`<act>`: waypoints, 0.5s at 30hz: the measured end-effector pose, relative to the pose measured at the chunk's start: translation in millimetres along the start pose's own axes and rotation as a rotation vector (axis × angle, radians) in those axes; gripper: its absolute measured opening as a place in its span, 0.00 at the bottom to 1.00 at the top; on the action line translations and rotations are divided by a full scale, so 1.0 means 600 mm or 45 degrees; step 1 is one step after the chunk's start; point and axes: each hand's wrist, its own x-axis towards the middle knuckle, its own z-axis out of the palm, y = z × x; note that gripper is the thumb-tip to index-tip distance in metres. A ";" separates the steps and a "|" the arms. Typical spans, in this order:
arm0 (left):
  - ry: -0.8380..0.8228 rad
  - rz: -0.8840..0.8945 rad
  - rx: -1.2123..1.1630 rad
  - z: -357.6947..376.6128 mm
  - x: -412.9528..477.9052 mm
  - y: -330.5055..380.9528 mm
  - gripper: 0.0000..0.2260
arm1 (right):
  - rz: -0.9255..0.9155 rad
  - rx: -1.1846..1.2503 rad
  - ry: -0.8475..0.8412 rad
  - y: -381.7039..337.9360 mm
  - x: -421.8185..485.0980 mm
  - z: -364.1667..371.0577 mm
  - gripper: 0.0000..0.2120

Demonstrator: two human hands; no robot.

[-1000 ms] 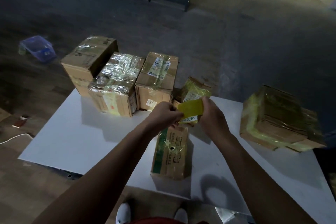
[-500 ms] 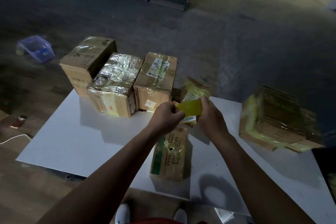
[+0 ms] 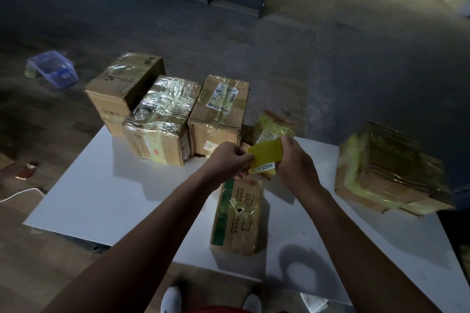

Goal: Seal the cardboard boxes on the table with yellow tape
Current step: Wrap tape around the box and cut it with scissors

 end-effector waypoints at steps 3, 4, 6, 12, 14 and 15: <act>0.004 0.038 0.109 0.002 0.000 0.005 0.07 | -0.024 -0.029 0.015 -0.003 0.001 0.000 0.12; 0.003 0.045 0.105 0.002 -0.001 0.005 0.07 | -0.025 -0.027 0.015 -0.003 0.000 -0.001 0.12; 0.031 0.071 0.098 0.002 -0.002 0.004 0.06 | -0.026 0.000 0.016 -0.004 -0.002 -0.002 0.13; 0.278 0.158 0.156 0.021 -0.005 -0.004 0.06 | -0.017 0.055 0.015 -0.005 -0.004 0.005 0.13; 0.225 0.135 0.013 0.020 -0.008 -0.006 0.06 | 0.005 0.062 0.008 -0.002 -0.004 0.004 0.15; 0.148 0.118 -0.110 0.017 -0.011 -0.007 0.06 | 0.013 0.062 0.010 0.001 -0.003 0.004 0.16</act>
